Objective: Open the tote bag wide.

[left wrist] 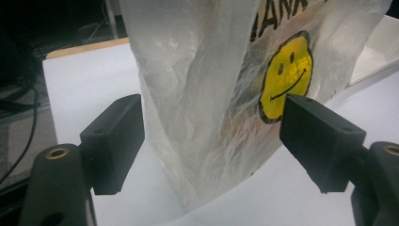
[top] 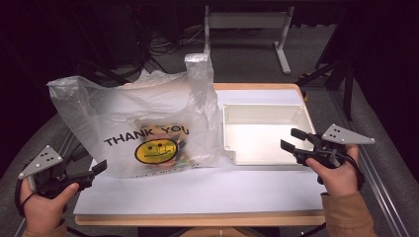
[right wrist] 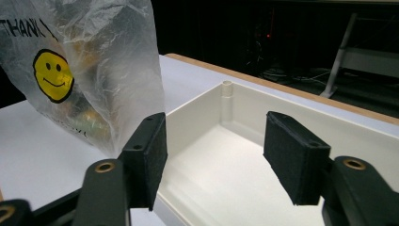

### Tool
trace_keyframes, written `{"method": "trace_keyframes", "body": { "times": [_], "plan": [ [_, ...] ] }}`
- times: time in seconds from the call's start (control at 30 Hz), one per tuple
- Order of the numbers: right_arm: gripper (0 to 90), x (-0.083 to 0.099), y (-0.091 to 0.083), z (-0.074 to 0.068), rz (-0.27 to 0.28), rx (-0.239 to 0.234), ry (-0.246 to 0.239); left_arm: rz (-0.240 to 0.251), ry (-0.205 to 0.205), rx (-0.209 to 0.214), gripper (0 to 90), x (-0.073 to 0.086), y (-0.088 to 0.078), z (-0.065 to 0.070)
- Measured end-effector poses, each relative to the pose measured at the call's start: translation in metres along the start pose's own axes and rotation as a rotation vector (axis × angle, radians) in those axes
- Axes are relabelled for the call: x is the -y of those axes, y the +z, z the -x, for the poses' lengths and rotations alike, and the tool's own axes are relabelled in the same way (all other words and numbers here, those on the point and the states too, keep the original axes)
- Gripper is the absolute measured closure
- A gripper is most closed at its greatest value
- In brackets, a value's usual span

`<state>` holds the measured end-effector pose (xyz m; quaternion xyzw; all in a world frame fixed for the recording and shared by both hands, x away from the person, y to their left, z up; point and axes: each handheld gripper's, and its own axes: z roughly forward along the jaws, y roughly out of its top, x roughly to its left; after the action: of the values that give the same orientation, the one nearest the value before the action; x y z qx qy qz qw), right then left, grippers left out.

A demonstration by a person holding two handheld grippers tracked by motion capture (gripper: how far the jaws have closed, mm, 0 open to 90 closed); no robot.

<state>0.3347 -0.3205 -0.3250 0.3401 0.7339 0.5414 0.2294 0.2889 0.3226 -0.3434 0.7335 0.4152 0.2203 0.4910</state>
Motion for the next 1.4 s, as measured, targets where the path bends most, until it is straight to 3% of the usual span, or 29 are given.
{"method": "trace_keyframes", "body": {
  "times": [0.5, 0.97, 1.2, 1.4],
  "plan": [
    [38.2, -0.002, -0.004, -0.006, 0.021, -0.005, 0.011, 0.031, -0.010, 0.030, 22.4, 0.004, -0.005, -0.002],
    [36.0, -0.013, 0.009, -0.030, 0.044, -0.076, -0.029, 0.047, -0.014, 0.020, 21.3, -0.003, -0.007, 0.002],
    [35.4, -0.024, 0.026, -0.050, 0.053, -0.141, -0.060, 0.056, -0.014, 0.012, 20.6, -0.011, -0.005, 0.002],
    [34.9, -0.038, 0.054, -0.067, 0.034, -0.187, -0.103, 0.067, -0.016, 0.000, 20.2, -0.020, 0.000, -0.002]
  ]
}}
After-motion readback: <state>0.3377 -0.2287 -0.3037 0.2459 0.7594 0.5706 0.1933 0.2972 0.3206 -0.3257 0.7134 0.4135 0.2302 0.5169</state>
